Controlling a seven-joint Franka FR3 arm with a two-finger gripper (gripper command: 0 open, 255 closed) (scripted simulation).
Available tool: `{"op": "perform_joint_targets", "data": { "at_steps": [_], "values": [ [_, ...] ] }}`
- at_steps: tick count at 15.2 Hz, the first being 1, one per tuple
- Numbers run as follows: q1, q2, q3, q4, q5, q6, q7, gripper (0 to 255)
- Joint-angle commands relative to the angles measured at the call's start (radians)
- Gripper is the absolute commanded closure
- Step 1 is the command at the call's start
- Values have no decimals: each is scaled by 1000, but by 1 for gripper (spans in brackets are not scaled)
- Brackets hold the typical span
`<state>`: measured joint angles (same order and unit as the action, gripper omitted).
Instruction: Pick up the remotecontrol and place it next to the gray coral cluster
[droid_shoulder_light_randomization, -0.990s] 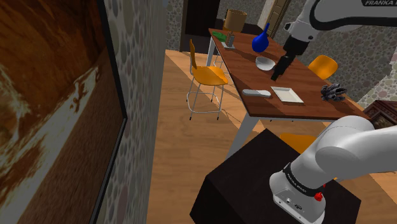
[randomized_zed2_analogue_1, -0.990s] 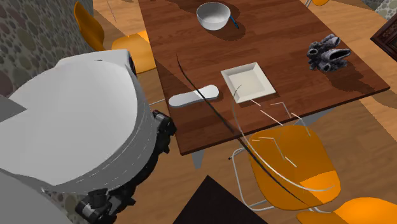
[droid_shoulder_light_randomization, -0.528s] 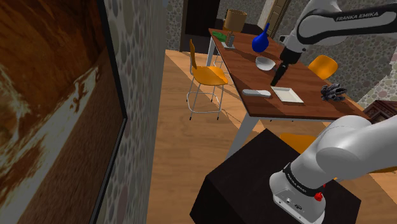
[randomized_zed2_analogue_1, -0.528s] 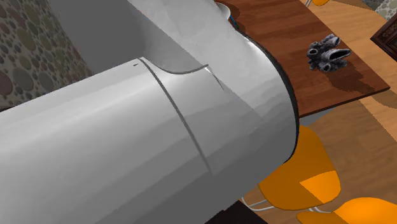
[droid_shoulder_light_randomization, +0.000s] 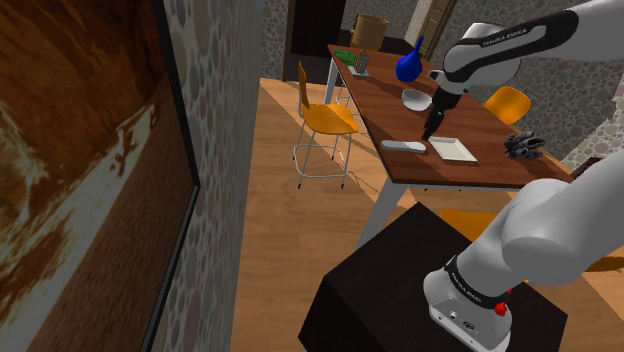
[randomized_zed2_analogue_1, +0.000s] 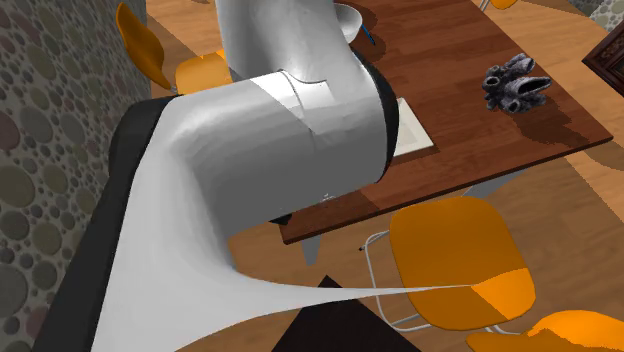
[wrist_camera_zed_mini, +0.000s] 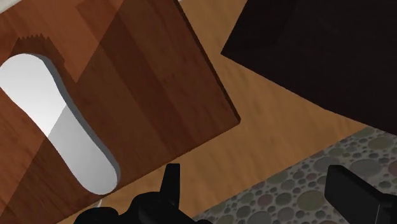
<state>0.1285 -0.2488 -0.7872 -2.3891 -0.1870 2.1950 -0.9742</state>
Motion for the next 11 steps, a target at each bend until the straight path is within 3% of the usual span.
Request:
{"op": "perform_joint_targets", "data": {
  "at_steps": [1, 3, 5, 8, 11],
  "values": [
    [33, 101, -59, 40, 71, 46, -119, 0],
    [56, 220, -104, 89, 180, 81, -254, 0],
    [46, 349, -115, 145, 311, 100, -400, 0],
    [-33, 522, -63, 245, 477, 104, -584, 0],
    [-135, 662, 16, 357, 579, 98, -712, 0]
  ]
}}
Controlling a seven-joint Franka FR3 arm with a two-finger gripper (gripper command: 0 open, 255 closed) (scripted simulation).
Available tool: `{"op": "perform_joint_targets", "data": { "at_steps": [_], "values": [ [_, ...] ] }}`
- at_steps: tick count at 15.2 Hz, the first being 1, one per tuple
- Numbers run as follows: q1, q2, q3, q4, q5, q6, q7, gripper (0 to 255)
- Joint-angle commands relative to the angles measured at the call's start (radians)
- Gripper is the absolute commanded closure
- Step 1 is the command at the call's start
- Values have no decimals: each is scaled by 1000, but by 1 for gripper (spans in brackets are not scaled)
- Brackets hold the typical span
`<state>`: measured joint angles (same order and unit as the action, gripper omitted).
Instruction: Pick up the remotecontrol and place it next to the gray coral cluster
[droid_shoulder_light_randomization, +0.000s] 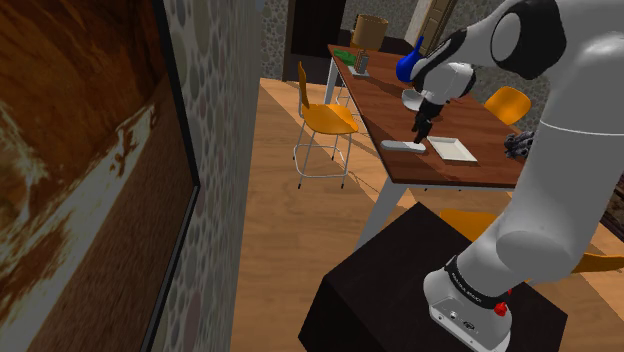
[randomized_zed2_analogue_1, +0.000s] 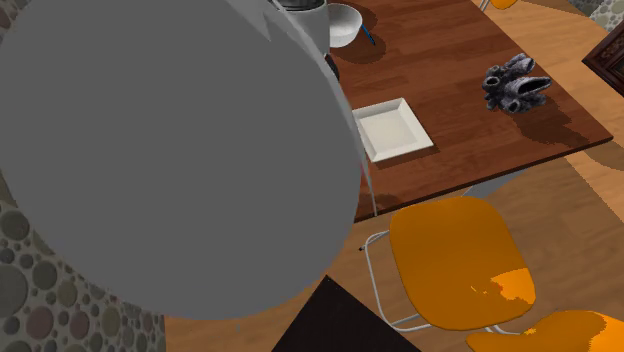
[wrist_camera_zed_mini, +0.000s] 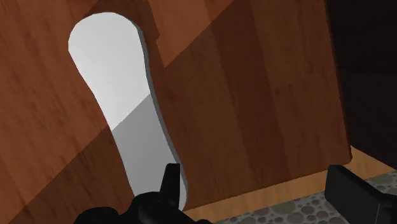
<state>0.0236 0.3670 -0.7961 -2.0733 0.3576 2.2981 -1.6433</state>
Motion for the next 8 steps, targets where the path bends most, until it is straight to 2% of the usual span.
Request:
{"op": "perform_joint_targets", "data": {
  "at_steps": [1, 7, 8],
  "values": [
    [-62, 89, 49, 80, 60, -9, -77, 0],
    [-226, 330, 171, 348, 147, -45, -223, 0],
    [-232, 338, 175, 358, 148, -46, -226, 0]
  ]
}}
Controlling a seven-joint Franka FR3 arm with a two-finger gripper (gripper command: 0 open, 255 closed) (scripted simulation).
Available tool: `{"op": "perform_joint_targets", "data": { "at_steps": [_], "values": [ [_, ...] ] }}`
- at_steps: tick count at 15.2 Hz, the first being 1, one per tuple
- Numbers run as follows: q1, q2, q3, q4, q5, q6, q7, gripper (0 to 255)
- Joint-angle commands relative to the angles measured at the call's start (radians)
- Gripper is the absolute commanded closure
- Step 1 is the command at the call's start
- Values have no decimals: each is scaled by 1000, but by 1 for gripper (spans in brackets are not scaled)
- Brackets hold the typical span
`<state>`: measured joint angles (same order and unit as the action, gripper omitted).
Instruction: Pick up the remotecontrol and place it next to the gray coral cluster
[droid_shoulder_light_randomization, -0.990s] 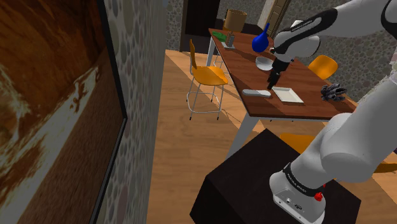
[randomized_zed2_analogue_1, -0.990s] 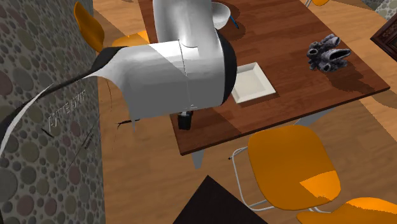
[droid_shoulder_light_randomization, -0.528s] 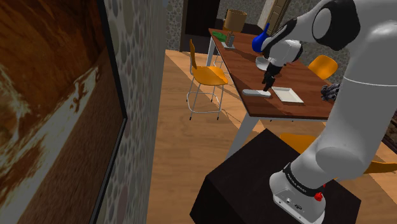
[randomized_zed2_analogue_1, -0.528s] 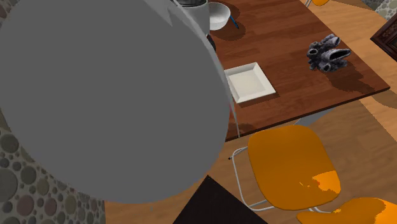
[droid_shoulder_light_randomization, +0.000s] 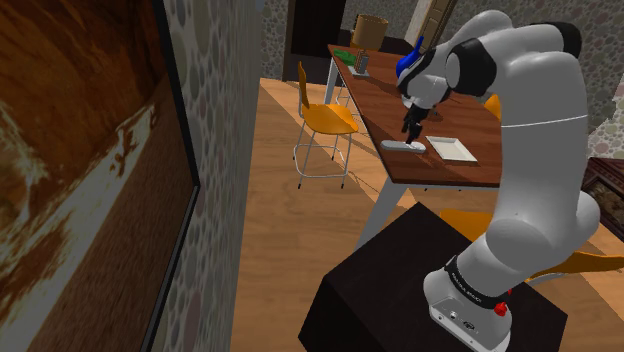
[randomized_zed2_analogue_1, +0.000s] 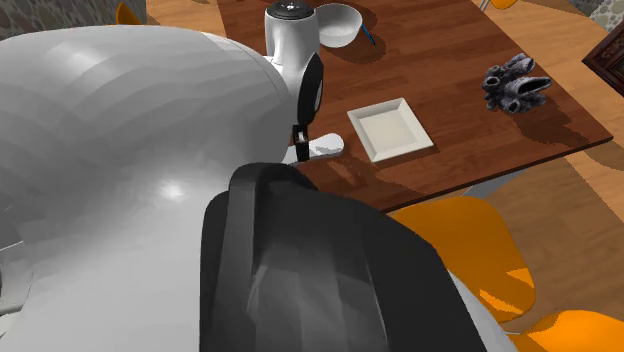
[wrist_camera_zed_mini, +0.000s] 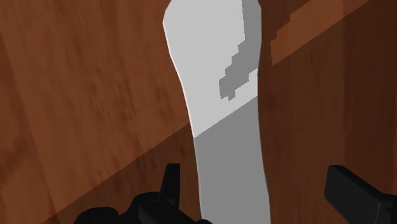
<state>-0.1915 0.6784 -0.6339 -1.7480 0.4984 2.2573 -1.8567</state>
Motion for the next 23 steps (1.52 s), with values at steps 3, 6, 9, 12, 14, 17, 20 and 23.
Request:
{"op": "perform_joint_targets", "data": {
  "at_steps": [3, 6, 9, 12, 14, 17, 20, 23],
  "values": [
    [-27, 52, 28, 33, 23, 19, -21, 0],
    [-38, 79, 43, 36, 39, 42, -30, 0],
    [-43, 94, 51, 39, 47, 54, -35, 0],
    [-43, 94, 51, 39, 47, 54, -35, 0],
    [-43, 94, 51, 39, 47, 54, -35, 0],
    [-43, 94, 51, 39, 47, 54, -35, 255],
    [-43, 94, 51, 39, 47, 54, -35, 255],
    [-43, 94, 51, 39, 47, 54, -35, 255]
  ]
}}
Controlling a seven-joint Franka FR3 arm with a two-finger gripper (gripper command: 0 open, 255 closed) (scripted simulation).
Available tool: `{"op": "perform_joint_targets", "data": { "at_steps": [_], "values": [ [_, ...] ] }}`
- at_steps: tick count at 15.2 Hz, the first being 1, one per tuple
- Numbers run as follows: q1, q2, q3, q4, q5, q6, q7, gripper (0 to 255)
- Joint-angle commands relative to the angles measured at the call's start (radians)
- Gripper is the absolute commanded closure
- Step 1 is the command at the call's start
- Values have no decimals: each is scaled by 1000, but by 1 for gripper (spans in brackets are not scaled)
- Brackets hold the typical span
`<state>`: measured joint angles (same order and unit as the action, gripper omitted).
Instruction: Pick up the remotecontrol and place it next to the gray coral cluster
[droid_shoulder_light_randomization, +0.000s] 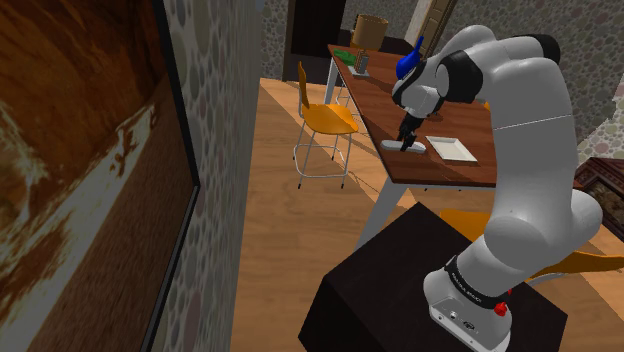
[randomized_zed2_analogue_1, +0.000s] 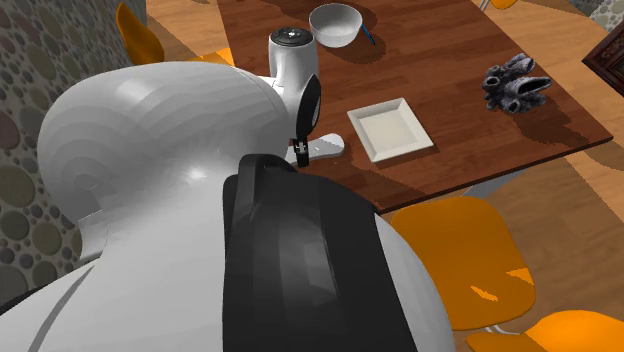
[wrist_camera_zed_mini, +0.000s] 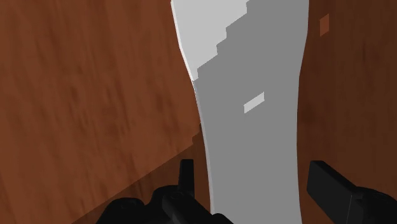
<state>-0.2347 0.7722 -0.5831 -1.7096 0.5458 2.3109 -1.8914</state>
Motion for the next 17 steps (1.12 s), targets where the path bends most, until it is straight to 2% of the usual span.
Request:
{"op": "perform_joint_targets", "data": {
  "at_steps": [1, 17],
  "values": [
    [0, 0, 0, 0, 0, 0, 0, 255],
    [49, -128, -73, 1, -81, -121, 45, 255]
  ]
}}
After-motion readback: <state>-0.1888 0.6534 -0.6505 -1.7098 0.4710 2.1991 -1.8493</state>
